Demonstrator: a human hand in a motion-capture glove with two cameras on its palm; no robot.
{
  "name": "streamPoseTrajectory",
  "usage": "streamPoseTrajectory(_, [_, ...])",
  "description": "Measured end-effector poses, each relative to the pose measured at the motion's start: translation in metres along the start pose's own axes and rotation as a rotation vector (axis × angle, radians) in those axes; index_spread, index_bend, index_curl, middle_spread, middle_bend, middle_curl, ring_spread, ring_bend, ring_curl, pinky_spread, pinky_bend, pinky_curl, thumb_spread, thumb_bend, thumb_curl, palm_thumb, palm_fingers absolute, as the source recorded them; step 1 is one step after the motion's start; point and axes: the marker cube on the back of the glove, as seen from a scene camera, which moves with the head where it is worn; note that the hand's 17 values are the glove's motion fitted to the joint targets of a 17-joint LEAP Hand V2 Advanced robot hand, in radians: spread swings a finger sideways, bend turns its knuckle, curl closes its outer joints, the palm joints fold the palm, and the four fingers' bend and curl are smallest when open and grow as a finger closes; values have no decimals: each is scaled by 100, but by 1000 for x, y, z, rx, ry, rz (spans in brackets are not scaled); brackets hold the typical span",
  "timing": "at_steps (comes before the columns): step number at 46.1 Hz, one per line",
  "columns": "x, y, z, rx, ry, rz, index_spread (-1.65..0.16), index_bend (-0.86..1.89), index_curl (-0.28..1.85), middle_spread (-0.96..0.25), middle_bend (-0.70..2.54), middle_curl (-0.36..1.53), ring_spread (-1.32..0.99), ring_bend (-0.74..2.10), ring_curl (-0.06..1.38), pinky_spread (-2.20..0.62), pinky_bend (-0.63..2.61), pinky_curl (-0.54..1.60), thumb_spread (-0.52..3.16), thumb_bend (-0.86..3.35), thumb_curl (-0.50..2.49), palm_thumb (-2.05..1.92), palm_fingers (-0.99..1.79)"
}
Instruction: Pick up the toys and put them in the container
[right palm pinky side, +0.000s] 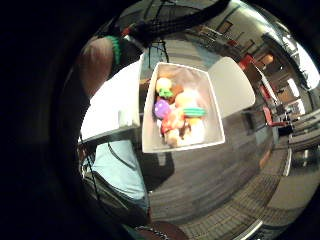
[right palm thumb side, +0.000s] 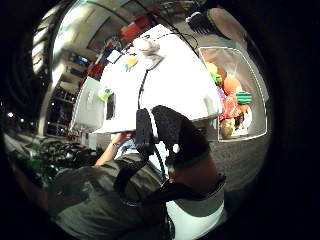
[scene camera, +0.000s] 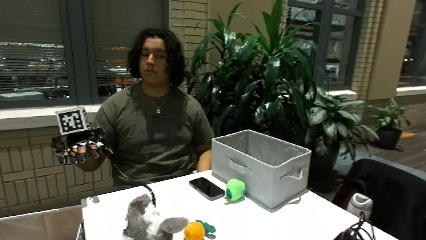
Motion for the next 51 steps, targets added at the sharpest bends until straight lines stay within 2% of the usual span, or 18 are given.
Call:
streamPoseTrajectory(3, [-3, 1, -1, -56, 6, 20, -20, 20, 6, -8, 16, 3, -11, 35, 6, 0, 48, 12, 61, 0, 1, 0, 43])
streamPoseTrajectory(7, [-6, 1, -2, -107, 0, -37, -26, 19, 11, -10, 17, 5, -15, 39, 10, 0, 51, 17, 85, 0, 4, -1, 41])
streamPoseTrajectory(13, [-14, -27, 10, 59, -30, -78, -32, 19, 14, -12, 18, 9, -19, 42, 12, 0, 54, 20, 108, -1, 7, -1, 38])
streamPoseTrajectory(17, [-18, -35, 14, 71, -40, -148, -35, 19, 16, -13, 19, 11, -21, 44, 13, 0, 55, 21, 117, -1, 9, -2, 37])
streamPoseTrajectory(26, [-46, -48, 16, -183, -88, -117, -37, 19, 20, -14, 19, 14, -24, 49, 15, -1, 57, 24, 128, -2, 13, -2, 38])
streamPoseTrajectory(28, [-59, -65, 19, -200, -104, -114, -37, 18, 20, -15, 19, 15, -25, 51, 16, -1, 57, 24, 130, -1, 14, 0, 39])
streamPoseTrajectory(36, [-103, -161, 45, -33, -148, -208, -38, 15, 21, -16, 19, 18, -27, 60, 19, -3, 62, 27, 136, 0, 18, 2, 41])
streamPoseTrajectory(42, [-130, -236, 93, 17, -104, -86, -38, 14, 21, -18, 22, 20, -30, 68, 21, -8, 67, 29, 138, 1, 21, 6, 46])
streamPoseTrajectory(46, [-131, -261, 127, -12, -45, -223, -38, 14, 21, -19, 24, 22, -31, 71, 22, -10, 69, 30, 139, 1, 22, 8, 46])
streamPoseTrajectory(51, [-133, -273, 179, -97, 36, -154, -38, 14, 21, -19, 23, 24, -32, 71, 23, -12, 75, 32, 135, 1, 24, 11, 40])
